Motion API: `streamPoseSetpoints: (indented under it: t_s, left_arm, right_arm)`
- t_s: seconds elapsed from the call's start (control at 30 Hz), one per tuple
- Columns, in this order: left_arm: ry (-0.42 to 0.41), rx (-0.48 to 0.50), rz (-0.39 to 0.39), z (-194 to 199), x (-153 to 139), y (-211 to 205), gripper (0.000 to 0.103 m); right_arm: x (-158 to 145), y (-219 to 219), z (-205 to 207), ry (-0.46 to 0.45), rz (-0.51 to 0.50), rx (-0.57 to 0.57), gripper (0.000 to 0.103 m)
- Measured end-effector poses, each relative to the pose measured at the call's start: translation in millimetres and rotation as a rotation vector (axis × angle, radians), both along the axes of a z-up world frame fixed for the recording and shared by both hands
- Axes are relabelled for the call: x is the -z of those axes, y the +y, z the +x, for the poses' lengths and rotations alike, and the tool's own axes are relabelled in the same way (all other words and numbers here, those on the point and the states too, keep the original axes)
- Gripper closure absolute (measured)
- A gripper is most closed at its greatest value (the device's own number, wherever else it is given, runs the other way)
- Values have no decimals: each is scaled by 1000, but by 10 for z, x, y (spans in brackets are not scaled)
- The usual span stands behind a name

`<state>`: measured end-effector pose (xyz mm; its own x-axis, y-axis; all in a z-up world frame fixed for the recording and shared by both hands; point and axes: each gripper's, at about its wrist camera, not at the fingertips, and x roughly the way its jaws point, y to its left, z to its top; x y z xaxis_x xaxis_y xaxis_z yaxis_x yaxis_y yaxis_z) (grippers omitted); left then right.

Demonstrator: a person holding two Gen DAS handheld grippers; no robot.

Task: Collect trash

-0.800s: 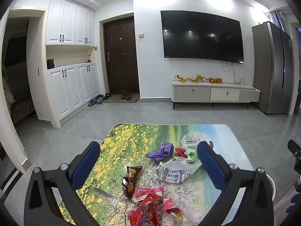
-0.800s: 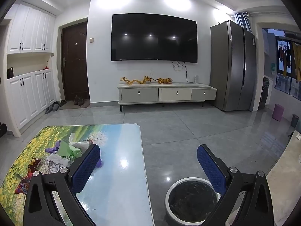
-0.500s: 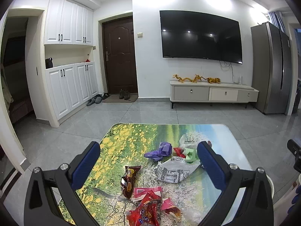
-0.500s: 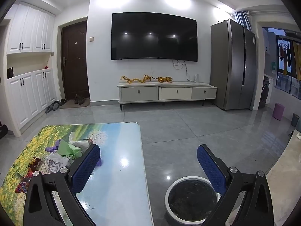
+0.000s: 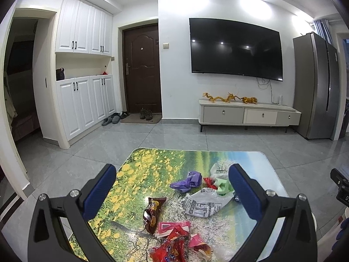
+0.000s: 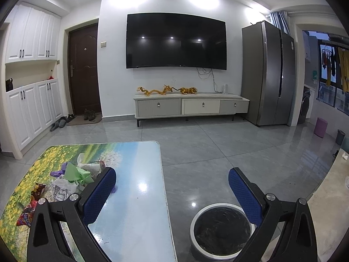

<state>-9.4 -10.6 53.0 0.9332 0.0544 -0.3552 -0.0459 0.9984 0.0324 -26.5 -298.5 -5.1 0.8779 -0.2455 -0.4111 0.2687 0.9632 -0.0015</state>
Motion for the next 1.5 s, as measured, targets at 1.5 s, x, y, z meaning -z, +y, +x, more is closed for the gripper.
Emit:
streamPoseSetpoints:
  t_s: [1.5]
  left_arm:
    - [44, 51, 28, 91, 0, -128, 0]
  right_arm:
    - [8, -147, -101, -25, -6, 35, 0]
